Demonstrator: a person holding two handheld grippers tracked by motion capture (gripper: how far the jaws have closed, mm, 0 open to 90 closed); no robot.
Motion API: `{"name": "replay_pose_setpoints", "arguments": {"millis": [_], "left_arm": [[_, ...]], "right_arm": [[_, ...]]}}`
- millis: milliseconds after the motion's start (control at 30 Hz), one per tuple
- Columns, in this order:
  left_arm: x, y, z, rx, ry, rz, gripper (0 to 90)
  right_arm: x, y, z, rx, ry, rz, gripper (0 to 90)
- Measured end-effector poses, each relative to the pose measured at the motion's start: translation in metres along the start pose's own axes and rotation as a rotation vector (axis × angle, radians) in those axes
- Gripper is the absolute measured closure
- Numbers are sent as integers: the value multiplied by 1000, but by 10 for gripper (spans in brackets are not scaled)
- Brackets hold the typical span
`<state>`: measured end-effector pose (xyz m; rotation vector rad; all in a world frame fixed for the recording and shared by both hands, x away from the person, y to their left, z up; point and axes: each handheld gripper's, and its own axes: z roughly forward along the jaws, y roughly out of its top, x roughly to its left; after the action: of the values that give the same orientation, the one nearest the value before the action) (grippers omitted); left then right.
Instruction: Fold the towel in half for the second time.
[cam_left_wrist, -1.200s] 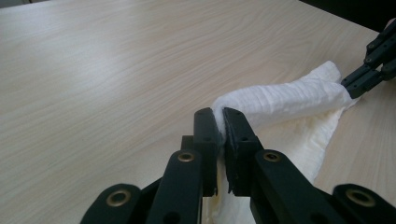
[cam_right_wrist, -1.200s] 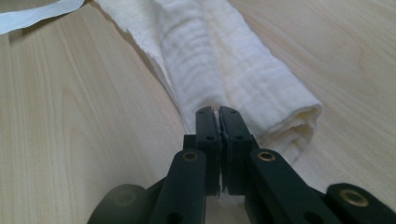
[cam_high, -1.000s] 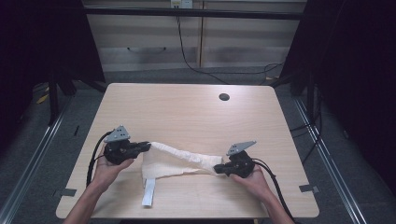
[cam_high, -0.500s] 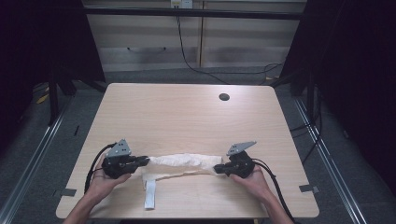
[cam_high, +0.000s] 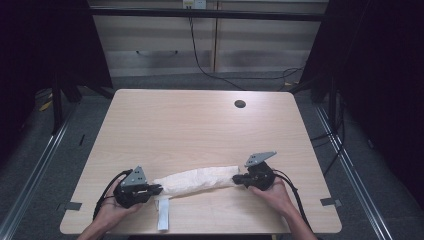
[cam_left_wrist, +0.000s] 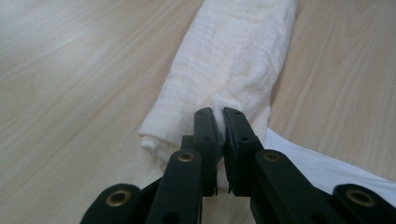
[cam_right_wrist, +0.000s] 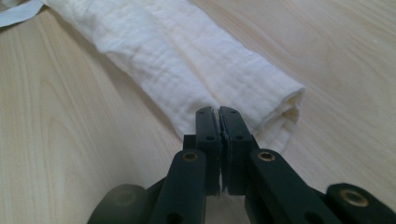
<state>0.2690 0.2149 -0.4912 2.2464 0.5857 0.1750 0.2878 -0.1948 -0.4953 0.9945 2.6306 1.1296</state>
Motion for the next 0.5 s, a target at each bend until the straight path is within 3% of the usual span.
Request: {"name": "replay_pose_setpoints", "arguments": {"millis": [167, 233, 400, 500], "left_arm": [[-8, -1, 3, 2, 12, 39, 845], [-8, -1, 5, -3, 17, 31, 846], [4, 5, 14, -8, 14, 14, 847], [14, 12, 22, -9, 33, 10, 846]], "right_arm": [[-1, -4, -7, 6, -47, -27, 879], [-1, -6, -8, 0, -56, -29, 880], [-2, -7, -9, -3, -91, -20, 879], [-5, -7, -9, -13, -110, 11, 879]]}}
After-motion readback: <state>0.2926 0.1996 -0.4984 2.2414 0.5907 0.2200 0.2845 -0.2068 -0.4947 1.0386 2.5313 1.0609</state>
